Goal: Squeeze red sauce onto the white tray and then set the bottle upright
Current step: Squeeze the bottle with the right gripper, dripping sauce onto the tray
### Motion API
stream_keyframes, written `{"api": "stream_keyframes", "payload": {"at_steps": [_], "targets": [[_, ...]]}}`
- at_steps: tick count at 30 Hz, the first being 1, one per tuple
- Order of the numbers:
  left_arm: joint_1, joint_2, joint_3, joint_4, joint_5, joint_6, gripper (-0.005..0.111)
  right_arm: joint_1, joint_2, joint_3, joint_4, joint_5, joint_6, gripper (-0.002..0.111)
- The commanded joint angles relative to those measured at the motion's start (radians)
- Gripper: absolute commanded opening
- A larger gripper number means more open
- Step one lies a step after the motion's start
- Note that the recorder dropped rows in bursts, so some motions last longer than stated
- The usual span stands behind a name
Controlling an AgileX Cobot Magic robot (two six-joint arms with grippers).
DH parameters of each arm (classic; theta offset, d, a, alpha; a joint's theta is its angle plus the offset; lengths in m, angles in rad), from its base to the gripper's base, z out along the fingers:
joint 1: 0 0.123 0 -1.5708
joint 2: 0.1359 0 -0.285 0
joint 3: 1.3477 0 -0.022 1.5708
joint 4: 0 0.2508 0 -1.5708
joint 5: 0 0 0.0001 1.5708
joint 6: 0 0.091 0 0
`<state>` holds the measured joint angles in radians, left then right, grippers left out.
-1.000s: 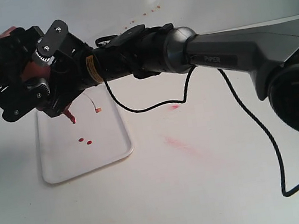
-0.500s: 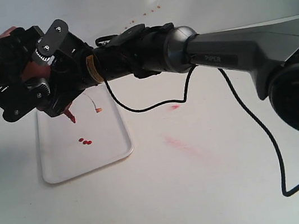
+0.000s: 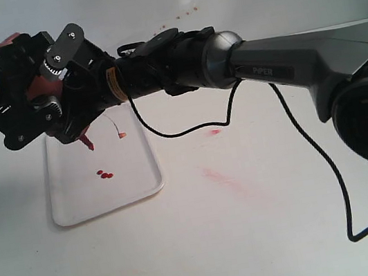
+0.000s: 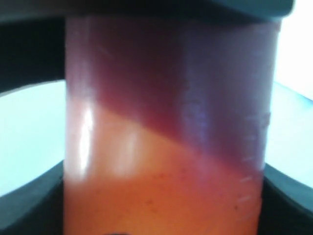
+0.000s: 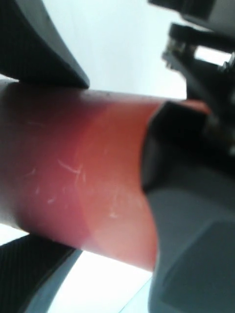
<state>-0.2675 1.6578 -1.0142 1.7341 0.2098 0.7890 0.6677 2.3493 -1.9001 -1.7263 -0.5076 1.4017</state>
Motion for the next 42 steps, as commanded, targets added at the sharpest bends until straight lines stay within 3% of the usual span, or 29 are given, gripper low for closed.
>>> {"api": "stream_keyframes", "payload": {"at_steps": [1, 2, 5, 14, 17, 19, 21, 22, 42], "targets": [[0.001, -0.011, -0.003, 0.010, 0.030, 0.006, 0.000, -0.006, -0.029, -0.004, -0.018, -0.027, 0.041, 0.094], [0.001, -0.011, -0.003, 0.010, 0.030, 0.006, 0.000, -0.006, -0.031, -0.004, -0.018, -0.055, 0.038, 0.106], [0.001, -0.011, -0.003, 0.010, 0.030, 0.006, 0.000, -0.011, -0.047, -0.004, -0.018, -0.138, 0.034, 0.104], [0.001, -0.011, -0.003, 0.010, 0.030, 0.006, 0.000, -0.024, -0.073, -0.004, -0.018, -0.139, 0.041, 0.094], [0.001, -0.011, -0.003, 0.010, 0.030, 0.006, 0.000, -0.024, -0.073, -0.004, -0.018, -0.133, 0.042, 0.074], [0.001, -0.011, -0.003, 0.010, 0.030, 0.006, 0.000, -0.024, -0.073, -0.004, -0.018, -0.129, 0.042, 0.049], [0.001, -0.011, -0.003, 0.010, 0.030, 0.006, 0.000, -0.024, -0.073, -0.004, -0.018, -0.129, 0.042, 0.012], [0.001, -0.011, -0.003, 0.010, 0.030, 0.006, 0.000, -0.024, -0.073, -0.004, -0.018, -0.129, 0.046, 0.001], [0.001, -0.011, -0.003, 0.010, 0.033, -0.004, 0.000, -0.014, -0.055, 0.020, -0.018, -0.093, 0.007, 0.000]]}}
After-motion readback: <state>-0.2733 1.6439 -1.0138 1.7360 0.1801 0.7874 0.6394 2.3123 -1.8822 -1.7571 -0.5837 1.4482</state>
